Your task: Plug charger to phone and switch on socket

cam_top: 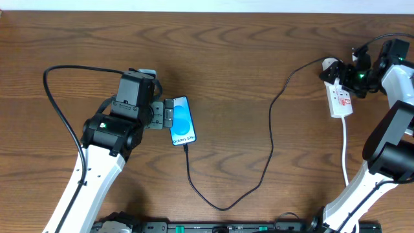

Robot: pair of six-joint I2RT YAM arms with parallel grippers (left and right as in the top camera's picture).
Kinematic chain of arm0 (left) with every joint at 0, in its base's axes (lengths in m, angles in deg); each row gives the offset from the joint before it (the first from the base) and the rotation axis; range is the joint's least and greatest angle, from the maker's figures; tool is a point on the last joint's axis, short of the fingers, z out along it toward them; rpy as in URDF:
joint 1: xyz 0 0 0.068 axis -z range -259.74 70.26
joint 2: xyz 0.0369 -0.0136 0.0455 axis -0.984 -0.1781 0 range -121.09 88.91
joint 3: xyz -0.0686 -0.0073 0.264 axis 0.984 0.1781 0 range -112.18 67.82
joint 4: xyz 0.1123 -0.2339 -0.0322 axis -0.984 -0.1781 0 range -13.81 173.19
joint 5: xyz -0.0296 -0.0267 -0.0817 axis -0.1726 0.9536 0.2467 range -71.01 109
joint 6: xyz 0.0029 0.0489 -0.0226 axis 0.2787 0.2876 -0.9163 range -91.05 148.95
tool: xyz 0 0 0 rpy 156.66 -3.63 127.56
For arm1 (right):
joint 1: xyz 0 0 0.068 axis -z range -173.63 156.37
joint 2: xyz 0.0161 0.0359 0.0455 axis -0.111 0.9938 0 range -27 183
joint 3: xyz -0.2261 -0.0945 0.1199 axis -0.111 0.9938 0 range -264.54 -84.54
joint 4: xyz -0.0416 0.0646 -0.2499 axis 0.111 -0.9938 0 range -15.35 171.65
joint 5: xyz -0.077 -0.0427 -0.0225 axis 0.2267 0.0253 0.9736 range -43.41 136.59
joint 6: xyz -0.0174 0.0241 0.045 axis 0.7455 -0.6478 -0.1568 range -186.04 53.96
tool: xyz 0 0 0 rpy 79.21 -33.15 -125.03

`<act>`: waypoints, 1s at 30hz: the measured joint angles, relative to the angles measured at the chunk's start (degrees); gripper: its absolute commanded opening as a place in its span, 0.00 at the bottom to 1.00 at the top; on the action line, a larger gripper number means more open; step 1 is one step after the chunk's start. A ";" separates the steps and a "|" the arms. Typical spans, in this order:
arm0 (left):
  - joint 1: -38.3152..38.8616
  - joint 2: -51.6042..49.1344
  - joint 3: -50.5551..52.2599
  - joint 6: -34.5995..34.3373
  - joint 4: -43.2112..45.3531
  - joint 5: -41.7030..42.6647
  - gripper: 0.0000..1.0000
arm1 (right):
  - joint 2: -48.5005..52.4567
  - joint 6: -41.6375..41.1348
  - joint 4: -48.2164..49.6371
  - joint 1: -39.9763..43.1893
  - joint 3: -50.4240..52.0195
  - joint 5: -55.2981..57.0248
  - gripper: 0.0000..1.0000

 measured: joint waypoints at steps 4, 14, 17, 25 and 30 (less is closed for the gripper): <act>0.00 0.00 0.00 0.00 0.00 0.00 0.98 | 0.00 -0.37 0.11 0.00 0.20 -0.83 0.99; 0.00 0.00 0.00 0.00 0.00 0.00 0.98 | 0.00 -1.16 0.92 0.00 0.50 -0.57 0.99; 0.00 0.00 0.00 0.00 0.00 0.00 0.98 | 0.00 -0.90 -0.24 0.00 -0.31 -0.04 0.99; 0.00 0.00 0.00 0.00 0.00 0.00 0.98 | 0.50 0.96 -5.07 0.46 -7.45 2.64 0.99; 0.00 0.00 0.00 0.00 0.00 0.00 0.98 | 0.50 1.42 -5.20 0.55 -8.63 3.28 0.99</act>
